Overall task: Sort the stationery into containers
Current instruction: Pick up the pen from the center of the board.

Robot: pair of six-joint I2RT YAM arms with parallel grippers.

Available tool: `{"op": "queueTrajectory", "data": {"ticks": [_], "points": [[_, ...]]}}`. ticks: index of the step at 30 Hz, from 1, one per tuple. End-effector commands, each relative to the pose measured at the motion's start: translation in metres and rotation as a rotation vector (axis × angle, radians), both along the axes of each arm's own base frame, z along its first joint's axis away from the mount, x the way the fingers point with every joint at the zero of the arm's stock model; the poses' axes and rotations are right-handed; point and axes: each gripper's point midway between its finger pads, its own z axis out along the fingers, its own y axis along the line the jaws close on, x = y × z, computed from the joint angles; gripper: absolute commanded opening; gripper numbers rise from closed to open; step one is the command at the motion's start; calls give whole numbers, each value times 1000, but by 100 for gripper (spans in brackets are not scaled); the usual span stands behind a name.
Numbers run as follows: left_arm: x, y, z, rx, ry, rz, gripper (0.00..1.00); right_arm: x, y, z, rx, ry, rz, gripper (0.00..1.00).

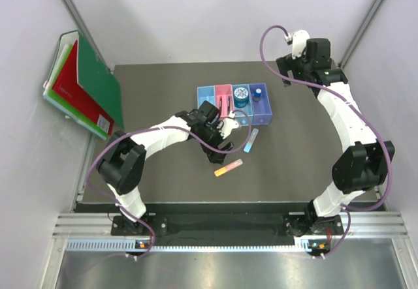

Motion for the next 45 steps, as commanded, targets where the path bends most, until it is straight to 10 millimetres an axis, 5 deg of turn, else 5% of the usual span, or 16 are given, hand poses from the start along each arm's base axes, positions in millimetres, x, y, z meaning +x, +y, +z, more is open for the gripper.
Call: {"op": "queueTrajectory", "data": {"ticks": [1, 15, 20, 26, 37, 43, 45], "points": [[-20, -11, 13, -35, 23, -30, 92, -7, 4, 25, -13, -62, 20, 100], [-41, -34, -43, 124, 61, -84, 93, -5, 3, 29, -28, -78, 13, 100], [-33, -32, -64, 183, 57, -40, 91, -6, 3, 30, -14, -80, 8, 99], [-26, -22, -85, 284, 46, 23, 72, -5, 3, 39, -11, -101, 6, 99], [-43, -14, -109, 425, 4, 39, 65, 0, 5, 48, 6, -125, 7, 99], [-43, 4, -119, 510, -21, 65, 52, 0, 7, 49, 15, -127, 12, 99], [-43, 8, -121, 530, -23, 66, 40, 1, 7, 50, 20, -130, 8, 99]]}}
